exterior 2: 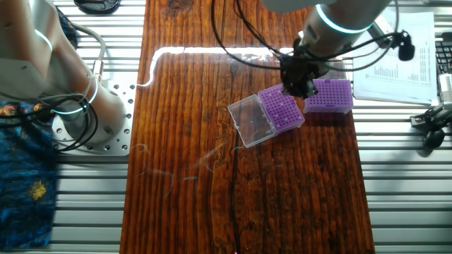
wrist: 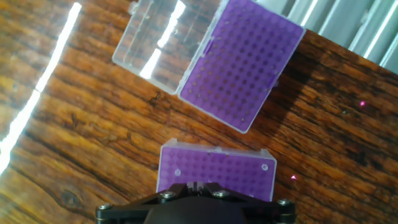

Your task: Transfer all small pipette tips from one holder to another

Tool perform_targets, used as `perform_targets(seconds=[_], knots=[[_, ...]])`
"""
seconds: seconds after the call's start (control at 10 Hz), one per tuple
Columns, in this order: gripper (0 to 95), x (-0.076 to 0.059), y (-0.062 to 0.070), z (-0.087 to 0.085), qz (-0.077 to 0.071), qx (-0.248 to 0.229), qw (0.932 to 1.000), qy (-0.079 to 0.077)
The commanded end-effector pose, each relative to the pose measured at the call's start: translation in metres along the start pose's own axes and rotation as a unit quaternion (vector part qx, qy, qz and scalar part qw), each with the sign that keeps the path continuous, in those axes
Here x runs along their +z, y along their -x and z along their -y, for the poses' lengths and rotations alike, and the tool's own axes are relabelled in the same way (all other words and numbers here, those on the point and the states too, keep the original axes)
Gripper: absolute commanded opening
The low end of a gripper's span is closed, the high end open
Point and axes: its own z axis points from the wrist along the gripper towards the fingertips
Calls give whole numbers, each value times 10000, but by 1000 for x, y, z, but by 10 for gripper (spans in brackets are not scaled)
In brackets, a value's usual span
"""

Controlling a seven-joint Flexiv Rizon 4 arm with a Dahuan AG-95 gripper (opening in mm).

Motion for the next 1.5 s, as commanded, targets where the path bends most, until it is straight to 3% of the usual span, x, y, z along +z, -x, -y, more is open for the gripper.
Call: perform_targets(seconds=[0.1, 0.3, 0.6, 0.7, 1.3, 1.4, 1.5], knots=[[190, 13, 4, 3, -156, -116, 9998, -92], [190, 22, 4, 4, -136, -169, 9997, -81], [190, 21, 0, 8, -131, -324, 9994, -79], [0, 21, -1, 9, -138, -347, 9993, -82], [0, 25, -3, 14, 20, -378, 9992, -142], [190, 25, -3, 15, 30, -396, 9991, -146], [190, 27, -3, 15, 51, -372, 9992, -159]])
